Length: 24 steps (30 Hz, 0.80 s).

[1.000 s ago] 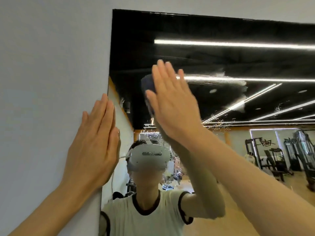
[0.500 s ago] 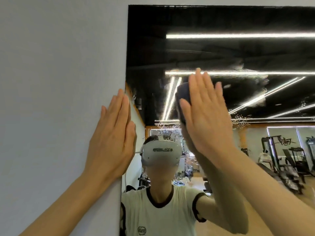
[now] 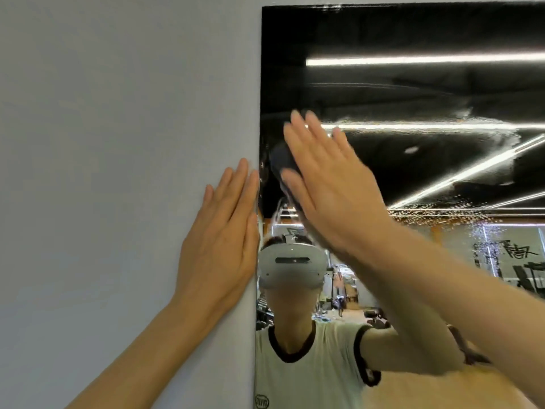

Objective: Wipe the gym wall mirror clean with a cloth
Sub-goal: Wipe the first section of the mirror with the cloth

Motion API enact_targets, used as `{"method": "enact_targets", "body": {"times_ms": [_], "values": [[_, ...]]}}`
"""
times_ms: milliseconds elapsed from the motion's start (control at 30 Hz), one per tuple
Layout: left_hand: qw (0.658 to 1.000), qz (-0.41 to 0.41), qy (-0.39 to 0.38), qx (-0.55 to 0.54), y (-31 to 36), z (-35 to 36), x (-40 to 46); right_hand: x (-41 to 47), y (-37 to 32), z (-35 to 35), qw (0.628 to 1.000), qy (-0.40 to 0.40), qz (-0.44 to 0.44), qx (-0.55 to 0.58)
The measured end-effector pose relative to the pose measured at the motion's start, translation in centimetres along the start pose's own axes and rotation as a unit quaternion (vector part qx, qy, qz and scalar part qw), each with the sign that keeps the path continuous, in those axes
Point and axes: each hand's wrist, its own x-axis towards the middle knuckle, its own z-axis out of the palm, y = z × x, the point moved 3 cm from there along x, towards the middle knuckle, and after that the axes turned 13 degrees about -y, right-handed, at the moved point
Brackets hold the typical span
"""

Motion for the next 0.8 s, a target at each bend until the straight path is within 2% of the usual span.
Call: {"method": "enact_targets", "body": {"times_ms": [100, 300, 367, 500, 567, 700, 767, 800], "values": [[1.0, 0.007, 0.01, -0.006, 0.0, 0.0, 0.0, 4.9, 0.4, -1.0, 1.0, -0.002, 0.016, 0.009], [1.0, 0.006, 0.013, 0.004, -0.2, 0.3, 0.0, -6.5, -2.1, 1.6, 0.993, -0.016, -0.109, -0.044], [1.0, 0.007, 0.014, 0.004, -0.1, 0.2, 0.0, -3.3, -1.7, 0.7, 0.995, -0.017, -0.09, -0.037], [1.0, 0.011, 0.024, 0.001, 0.1, 0.1, 0.0, 5.0, -0.9, -1.0, 0.999, -0.015, 0.017, -0.023], [1.0, 0.011, 0.023, -0.008, 0.0, 0.1, -0.1, 2.8, -1.7, -0.3, 1.0, 0.0, 0.003, -0.03], [0.999, 0.017, 0.013, -0.037, -0.4, 0.4, -0.2, -6.5, -4.0, 1.8, 0.996, -0.018, -0.082, -0.042], [0.999, 0.016, 0.007, -0.051, -0.4, 0.4, -0.2, -5.1, -3.4, 1.5, 0.995, -0.024, -0.082, -0.05], [0.998, 0.013, 0.005, -0.054, -0.5, 0.4, -0.2, -2.9, -3.1, 1.0, 0.997, -0.026, -0.053, -0.047]]}}
